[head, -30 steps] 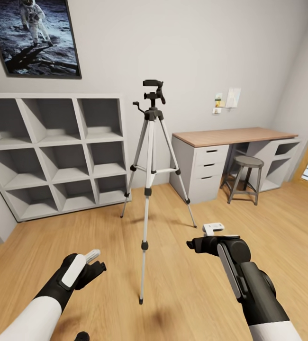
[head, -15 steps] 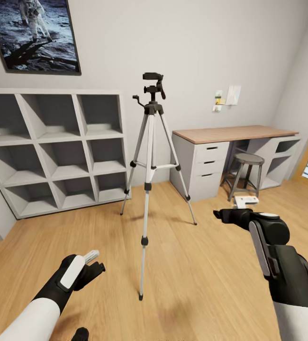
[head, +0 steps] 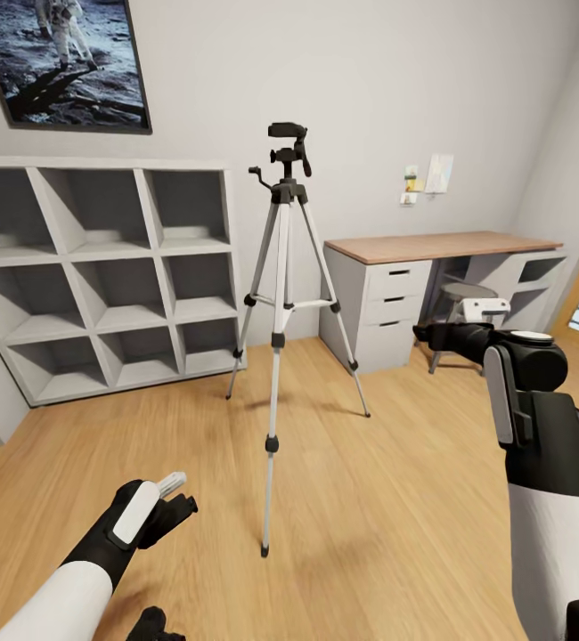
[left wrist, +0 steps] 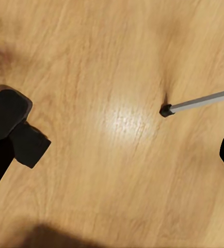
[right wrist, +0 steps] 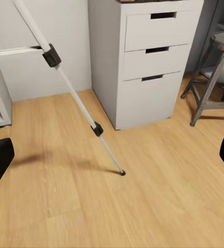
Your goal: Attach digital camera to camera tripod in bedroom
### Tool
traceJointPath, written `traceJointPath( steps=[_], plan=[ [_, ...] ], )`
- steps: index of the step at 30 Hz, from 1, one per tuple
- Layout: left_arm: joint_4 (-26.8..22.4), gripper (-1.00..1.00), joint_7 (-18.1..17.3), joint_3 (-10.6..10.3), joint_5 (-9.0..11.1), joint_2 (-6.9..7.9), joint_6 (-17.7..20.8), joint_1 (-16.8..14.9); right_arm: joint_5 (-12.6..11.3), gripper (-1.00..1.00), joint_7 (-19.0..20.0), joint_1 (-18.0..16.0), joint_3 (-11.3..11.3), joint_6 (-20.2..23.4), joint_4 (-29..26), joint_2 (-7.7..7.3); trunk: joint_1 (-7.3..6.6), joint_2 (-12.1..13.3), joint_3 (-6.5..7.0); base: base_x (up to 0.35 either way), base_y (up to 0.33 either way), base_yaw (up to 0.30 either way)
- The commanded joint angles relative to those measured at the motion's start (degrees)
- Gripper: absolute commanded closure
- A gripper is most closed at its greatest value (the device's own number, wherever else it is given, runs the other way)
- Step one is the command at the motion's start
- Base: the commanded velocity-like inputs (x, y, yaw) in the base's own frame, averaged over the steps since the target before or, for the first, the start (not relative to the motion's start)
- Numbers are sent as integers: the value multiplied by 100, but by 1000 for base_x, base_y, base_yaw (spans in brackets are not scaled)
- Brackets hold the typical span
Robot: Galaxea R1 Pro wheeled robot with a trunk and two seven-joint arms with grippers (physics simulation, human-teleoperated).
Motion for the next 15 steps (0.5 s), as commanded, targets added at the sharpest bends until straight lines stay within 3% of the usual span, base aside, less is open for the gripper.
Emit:
traceJointPath(
  steps=[1, 10, 15],
  plan=[
    [-10, -100, 49, 5, 61, 0, 13, -2, 10, -100, 34, -19, -6, 25, -6, 3, 21, -44, -24, 0, 0, 0],
    [-68, -100, -24, 20, 64, 4, 69, -10, -24, -100, 39, -131, -27, 25, 11, -49, 219, -405, -186, 0, 0, 0],
    [-281, -100, 0, 25, 57, 5, 251, -16, 5, -100, 32, -561, -33, 25, -36, -180, 329, -606, -276, 0, 0, 0]
  ],
)
